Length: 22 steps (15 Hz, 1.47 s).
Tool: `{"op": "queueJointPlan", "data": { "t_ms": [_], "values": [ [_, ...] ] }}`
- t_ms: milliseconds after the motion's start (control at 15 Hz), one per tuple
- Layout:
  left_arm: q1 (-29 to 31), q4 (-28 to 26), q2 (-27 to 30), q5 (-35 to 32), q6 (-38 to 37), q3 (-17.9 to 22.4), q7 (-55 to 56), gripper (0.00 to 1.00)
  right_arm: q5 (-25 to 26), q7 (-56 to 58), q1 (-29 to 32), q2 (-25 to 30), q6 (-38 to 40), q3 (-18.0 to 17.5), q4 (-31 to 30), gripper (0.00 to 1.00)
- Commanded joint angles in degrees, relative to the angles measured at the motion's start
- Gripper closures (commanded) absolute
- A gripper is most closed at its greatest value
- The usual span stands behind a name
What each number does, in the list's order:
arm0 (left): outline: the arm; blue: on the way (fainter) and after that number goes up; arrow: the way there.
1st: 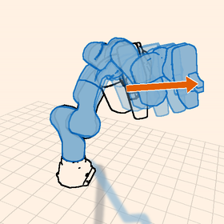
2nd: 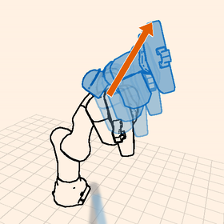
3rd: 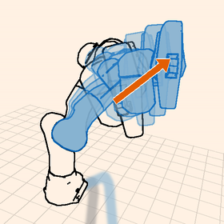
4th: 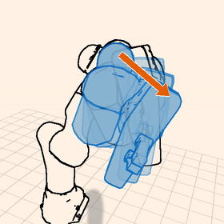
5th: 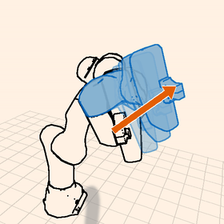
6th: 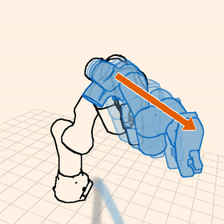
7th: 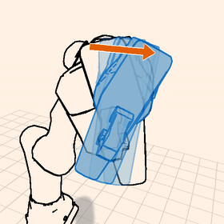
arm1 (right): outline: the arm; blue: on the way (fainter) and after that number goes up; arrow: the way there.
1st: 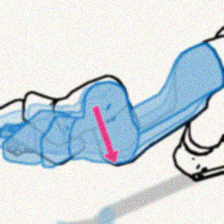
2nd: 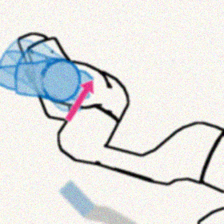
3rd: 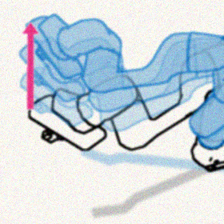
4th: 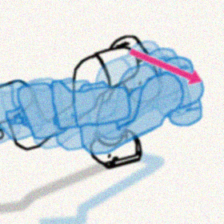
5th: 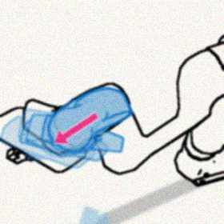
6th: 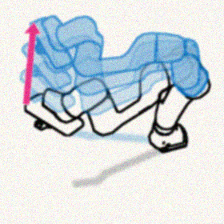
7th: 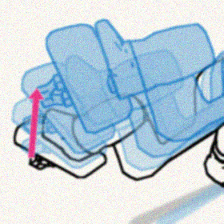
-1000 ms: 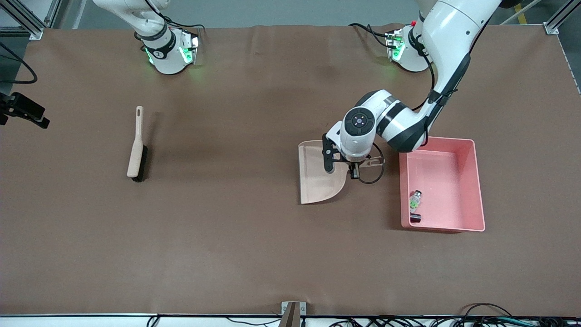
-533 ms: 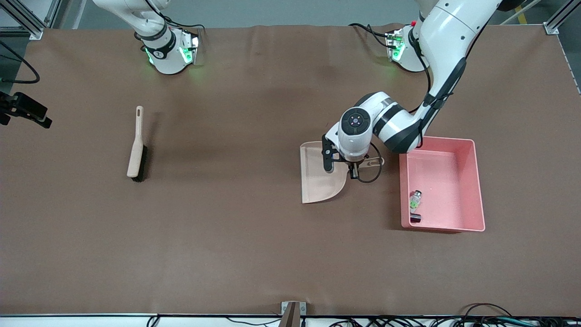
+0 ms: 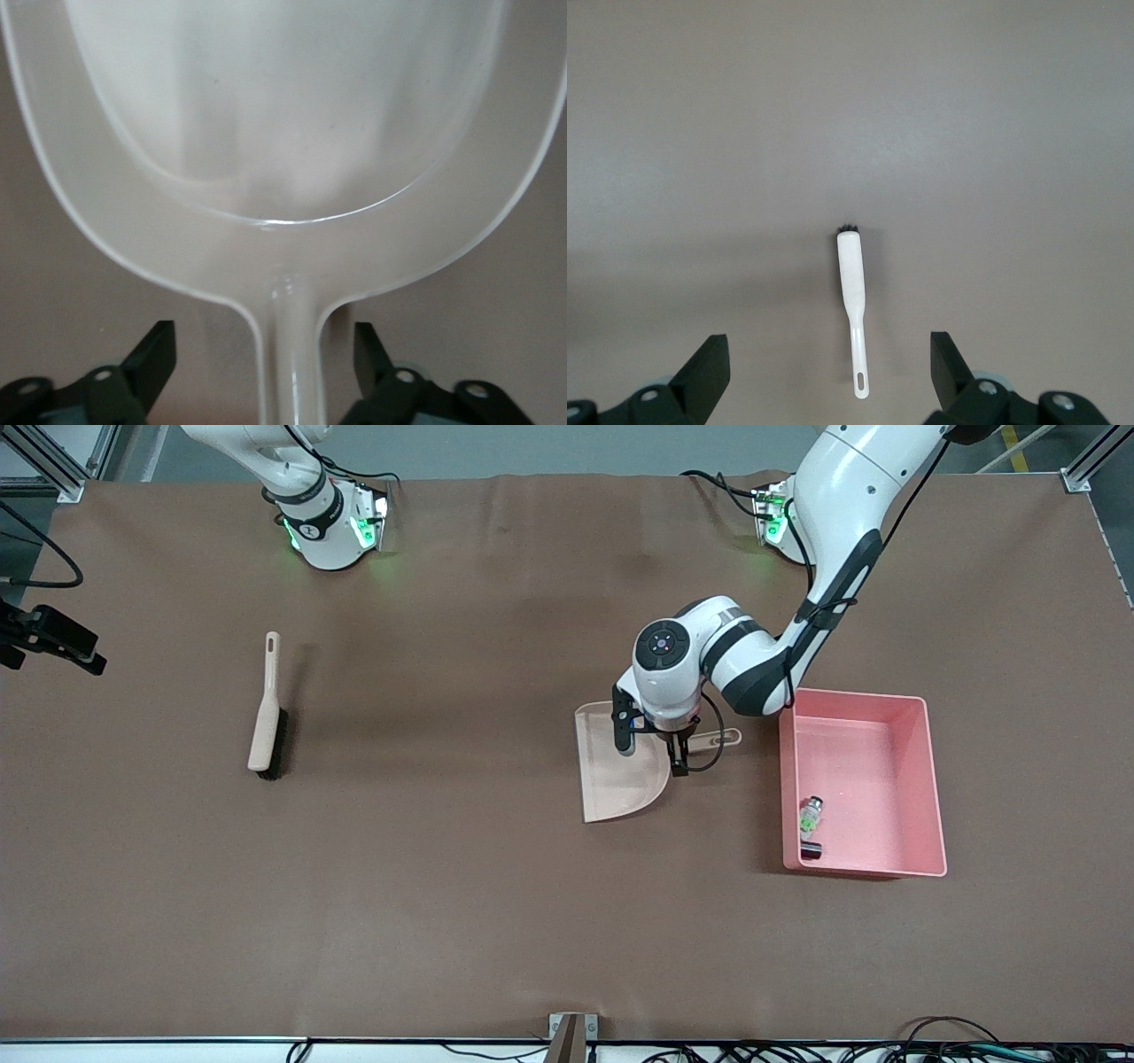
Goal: Clean e-waste and dump in bin
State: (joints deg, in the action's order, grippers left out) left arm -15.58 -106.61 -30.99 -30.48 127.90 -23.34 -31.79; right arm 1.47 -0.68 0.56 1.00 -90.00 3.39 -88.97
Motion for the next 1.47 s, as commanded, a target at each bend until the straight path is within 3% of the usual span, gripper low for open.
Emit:
{"op": "queueJointPlan", "data": {
  "t_ms": [0,200,533,800,1067,1400],
  "values": [
    [0.0,-0.3,4.1,-0.9,-0.4,1.4,-0.1,0.00,0.2,0.1,0.0,0.1,0.4,0.1,0.1,0.00],
    [0.3,2.7,9.1,1.1,-1.9,4.5,0.0,0.00,0.2,0.1,0.1,0.0,0.3,0.1,0.1,0.00],
    [2.7,8.8,18.0,19.6,-12.4,12.0,1.4,0.00,0.2,-0.3,0.0,0.1,0.4,0.1,0.2,0.00],
    [4.2,8.8,24.6,30.3,-17.5,18.0,7.0,0.00,0.2,-0.2,0.1,0.1,0.5,0.1,0.2,0.00],
    [6.0,8.8,29.8,33.1,-23.2,20.2,15.2,0.00,0.2,0.1,0.1,0.1,1.1,0.1,0.1,0.00],
    [11.7,9.7,33.6,32.4,-27.3,20.3,15.8,0.00,0.2,0.1,0.1,0.1,1.1,0.2,0.2,0.00]
  ]
}}
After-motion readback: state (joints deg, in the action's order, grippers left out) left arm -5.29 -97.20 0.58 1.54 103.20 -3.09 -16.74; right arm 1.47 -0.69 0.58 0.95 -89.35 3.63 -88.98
